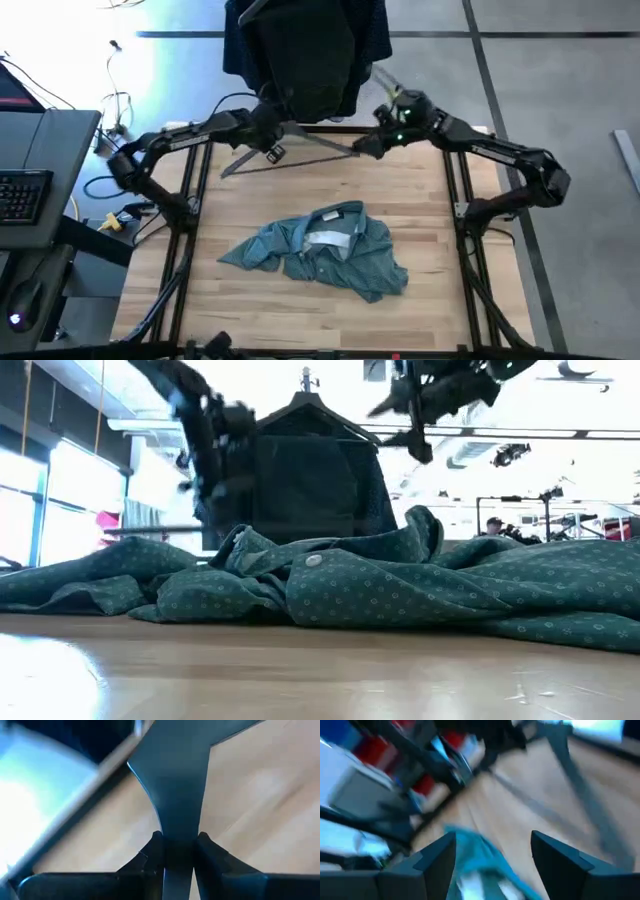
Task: Hang clothes
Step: Insert the hanger into the light blue hanger shirt
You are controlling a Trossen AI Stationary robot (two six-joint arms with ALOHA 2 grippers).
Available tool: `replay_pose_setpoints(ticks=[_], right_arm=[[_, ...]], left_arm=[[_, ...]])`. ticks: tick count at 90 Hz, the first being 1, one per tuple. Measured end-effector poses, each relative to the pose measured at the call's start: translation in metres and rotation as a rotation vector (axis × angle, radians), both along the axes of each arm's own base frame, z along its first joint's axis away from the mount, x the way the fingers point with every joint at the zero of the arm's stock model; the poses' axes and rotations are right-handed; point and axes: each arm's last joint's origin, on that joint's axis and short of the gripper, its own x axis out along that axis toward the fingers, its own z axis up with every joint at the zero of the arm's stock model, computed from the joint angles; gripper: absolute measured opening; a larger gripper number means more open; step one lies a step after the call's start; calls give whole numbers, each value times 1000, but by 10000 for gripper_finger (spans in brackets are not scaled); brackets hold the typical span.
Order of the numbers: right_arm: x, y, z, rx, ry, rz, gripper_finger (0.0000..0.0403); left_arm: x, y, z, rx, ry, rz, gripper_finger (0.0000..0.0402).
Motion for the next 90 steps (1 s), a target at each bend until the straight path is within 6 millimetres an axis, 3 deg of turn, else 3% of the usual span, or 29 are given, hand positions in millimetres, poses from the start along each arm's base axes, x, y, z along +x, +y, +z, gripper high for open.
replay_pose_setpoints(ticks=[14,38,69,90], right_arm=[[-2,-4,17,-18,-132,-41,244],[5,-5,8,-35,-94,-16,294],[30,-1,-17,-88,-2,-60,279],[50,-2,-40,-86,40,-32,220]], left_arm=[[23,-36,31,264,29,-225,46],[56,-81,53,521,7,-436,46],[70,-97,54,568,-42,-506,46],[75,-98,47,511,-79,-557,47]])
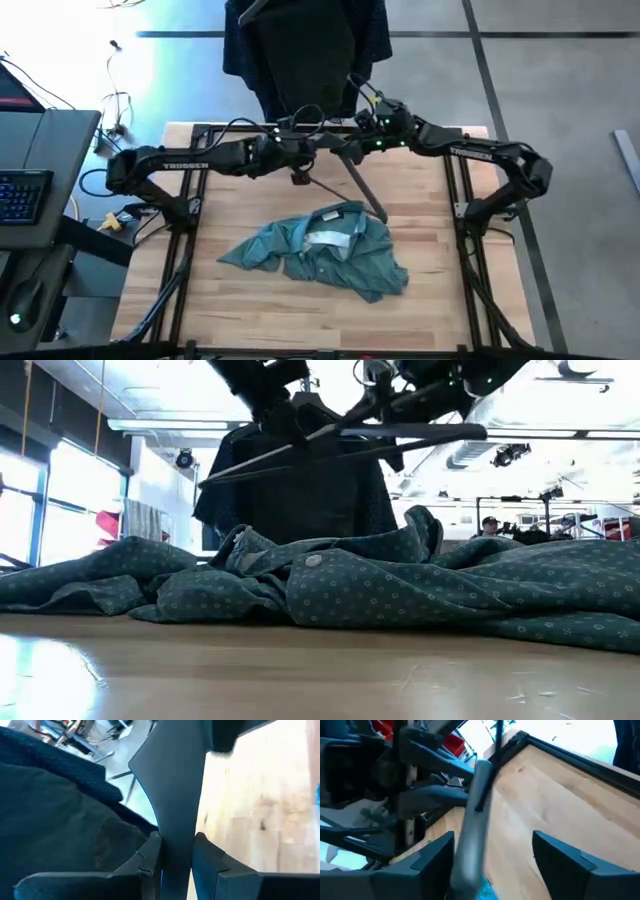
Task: Hang clothes
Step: Insert the hanger into the light blue hanger shirt
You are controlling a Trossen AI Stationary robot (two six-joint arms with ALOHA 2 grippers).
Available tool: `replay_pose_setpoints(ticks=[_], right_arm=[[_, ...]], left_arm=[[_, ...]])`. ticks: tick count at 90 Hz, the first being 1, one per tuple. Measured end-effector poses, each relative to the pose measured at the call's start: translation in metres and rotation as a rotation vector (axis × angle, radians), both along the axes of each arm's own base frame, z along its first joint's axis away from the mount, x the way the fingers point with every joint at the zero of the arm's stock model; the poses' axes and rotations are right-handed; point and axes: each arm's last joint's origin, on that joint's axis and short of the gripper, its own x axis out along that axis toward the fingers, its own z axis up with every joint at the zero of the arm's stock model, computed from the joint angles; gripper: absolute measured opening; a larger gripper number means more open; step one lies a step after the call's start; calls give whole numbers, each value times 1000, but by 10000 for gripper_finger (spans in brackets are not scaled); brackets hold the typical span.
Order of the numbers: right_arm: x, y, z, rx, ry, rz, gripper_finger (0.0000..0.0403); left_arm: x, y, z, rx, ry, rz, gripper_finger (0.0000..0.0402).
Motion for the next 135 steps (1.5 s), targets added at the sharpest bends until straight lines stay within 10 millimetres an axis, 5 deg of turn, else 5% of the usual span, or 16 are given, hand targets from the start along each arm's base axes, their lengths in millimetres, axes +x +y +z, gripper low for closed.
replay_pose_setpoints(ticks=[27,51,67,91,110,123,135], right_arm=[[6,1,-5,3,5,13,20],[-31,-14,3,-40,178,-232,20],[-82,-15,23,-65,269,-182,20],[-135,19,31,-7,387,166,20],[-136,38,27,-13,415,374,20],[-130,45,18,-47,420,457,20],[-129,46,4,-54,413,493,20]], left_arm=[[1,-1,0,-39,-44,16,60],[-12,-5,8,-181,-117,90,101],[-32,-4,1,-571,-133,180,108],[-27,-2,-71,-1277,-76,235,109],[-10,-14,-118,-1618,-55,188,129],[5,-30,-131,-1639,-24,149,145],[8,-40,-147,-1587,49,310,147]])
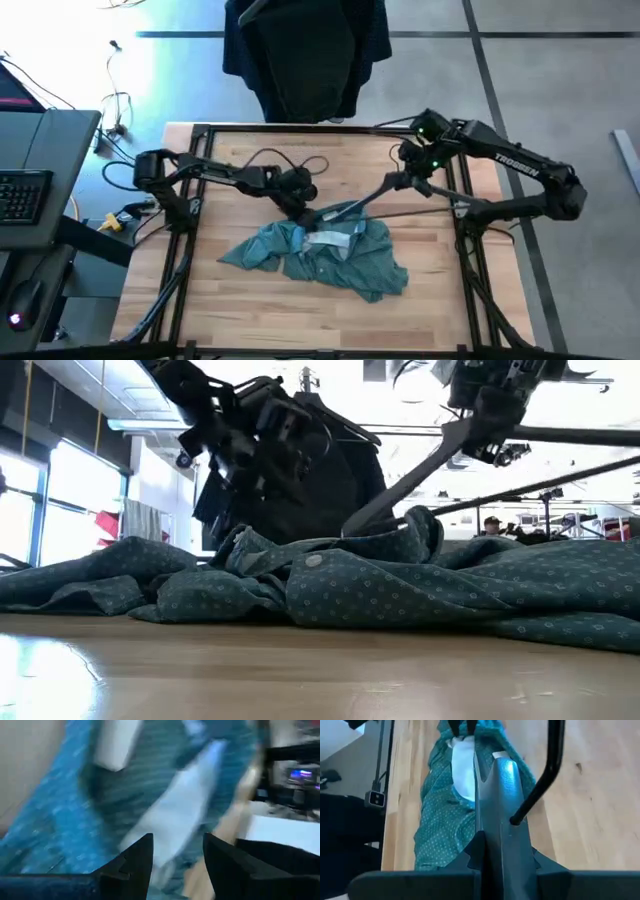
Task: Hang clothes
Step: Insert the hanger into the light blue hanger shirt
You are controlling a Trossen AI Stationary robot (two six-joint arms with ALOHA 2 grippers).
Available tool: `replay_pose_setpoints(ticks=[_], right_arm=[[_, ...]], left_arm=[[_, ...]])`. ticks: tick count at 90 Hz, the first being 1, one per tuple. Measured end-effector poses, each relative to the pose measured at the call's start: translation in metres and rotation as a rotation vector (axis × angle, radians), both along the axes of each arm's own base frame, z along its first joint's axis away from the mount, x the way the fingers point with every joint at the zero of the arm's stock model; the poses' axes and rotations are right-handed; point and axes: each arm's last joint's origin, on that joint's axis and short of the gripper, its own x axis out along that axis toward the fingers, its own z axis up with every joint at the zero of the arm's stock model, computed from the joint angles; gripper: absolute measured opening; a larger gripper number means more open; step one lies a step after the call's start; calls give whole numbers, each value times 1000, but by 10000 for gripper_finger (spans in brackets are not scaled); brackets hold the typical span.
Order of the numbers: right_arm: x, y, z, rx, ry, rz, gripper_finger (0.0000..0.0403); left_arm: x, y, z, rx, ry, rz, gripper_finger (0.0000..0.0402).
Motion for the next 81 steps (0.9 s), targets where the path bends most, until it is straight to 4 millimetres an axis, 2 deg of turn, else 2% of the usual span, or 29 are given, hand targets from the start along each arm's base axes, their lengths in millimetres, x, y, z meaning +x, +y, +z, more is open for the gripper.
replay_pose_setpoints(ticks=[8,19,25,32,37,59,70,81], right_arm=[[0,1,-10,39,-19,28,20],[3,3,-13,38,-53,74,19],[6,6,-12,18,-70,99,18],[11,9,-9,-2,-84,101,18],[15,12,-7,-8,-87,96,18],[32,37,-6,-85,-37,47,18],[36,48,-6,-71,-2,5,18],[36,59,-4,-50,21,-35,18]], left_arm=[[-1,-7,-11,14,107,24,144],[1,-14,-13,31,169,40,126],[4,-17,-10,44,167,26,94],[10,-18,1,48,122,24,33],[13,-18,10,51,101,33,12],[22,-14,53,146,113,22,2],[17,-14,46,175,168,43,5],[10,-9,34,233,205,51,42]])
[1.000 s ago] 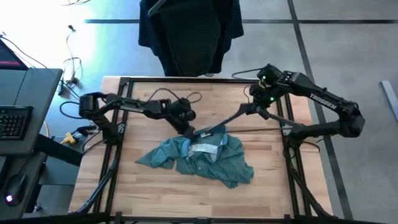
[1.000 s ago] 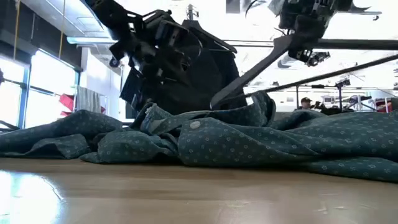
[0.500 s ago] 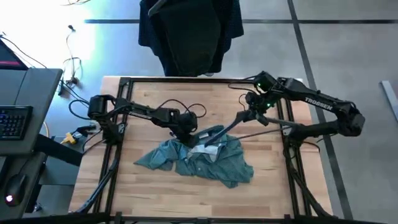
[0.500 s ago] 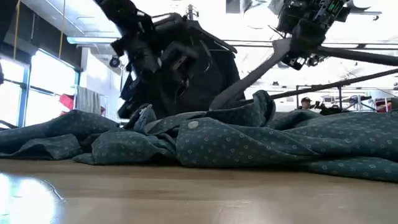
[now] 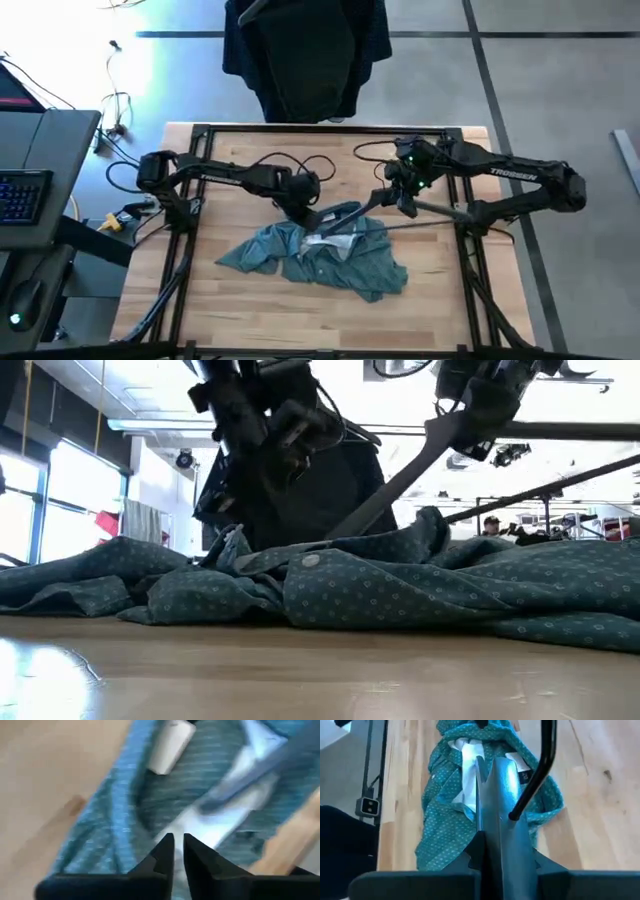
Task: Hang clothes
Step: Insert the hanger into the light blue hanger shirt
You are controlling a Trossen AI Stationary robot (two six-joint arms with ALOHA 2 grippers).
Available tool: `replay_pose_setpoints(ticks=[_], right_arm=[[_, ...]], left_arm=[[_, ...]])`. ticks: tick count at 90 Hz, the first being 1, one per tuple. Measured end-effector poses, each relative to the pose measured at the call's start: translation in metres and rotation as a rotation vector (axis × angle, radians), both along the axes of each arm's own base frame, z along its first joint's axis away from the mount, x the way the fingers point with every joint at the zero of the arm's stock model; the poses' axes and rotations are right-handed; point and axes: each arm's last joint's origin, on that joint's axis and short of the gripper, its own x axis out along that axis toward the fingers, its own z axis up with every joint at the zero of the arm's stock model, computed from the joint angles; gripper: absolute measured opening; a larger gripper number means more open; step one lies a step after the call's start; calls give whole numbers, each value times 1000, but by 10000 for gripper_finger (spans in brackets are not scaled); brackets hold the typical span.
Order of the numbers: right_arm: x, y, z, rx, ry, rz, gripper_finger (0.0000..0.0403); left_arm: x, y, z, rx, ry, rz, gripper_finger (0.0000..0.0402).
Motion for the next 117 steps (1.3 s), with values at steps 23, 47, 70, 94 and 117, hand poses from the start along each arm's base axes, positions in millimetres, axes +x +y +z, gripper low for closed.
replay_pose_setpoints(ticks=[23,47,70,94,117], right_arm=[[7,15,2,-12,-18,-40,18],[11,24,4,-20,-38,-52,18],[12,31,4,-40,-28,-76,18],[14,38,4,-36,-23,-163,18],[33,48,-3,-88,-67,-205,18]], left_arm=[[-15,5,-31,48,29,18,170],[-19,5,-43,59,20,5,156],[-18,7,-39,37,9,-66,7],[-5,-8,31,89,-121,-94,0],[-2,-15,91,207,-299,-26,0]])
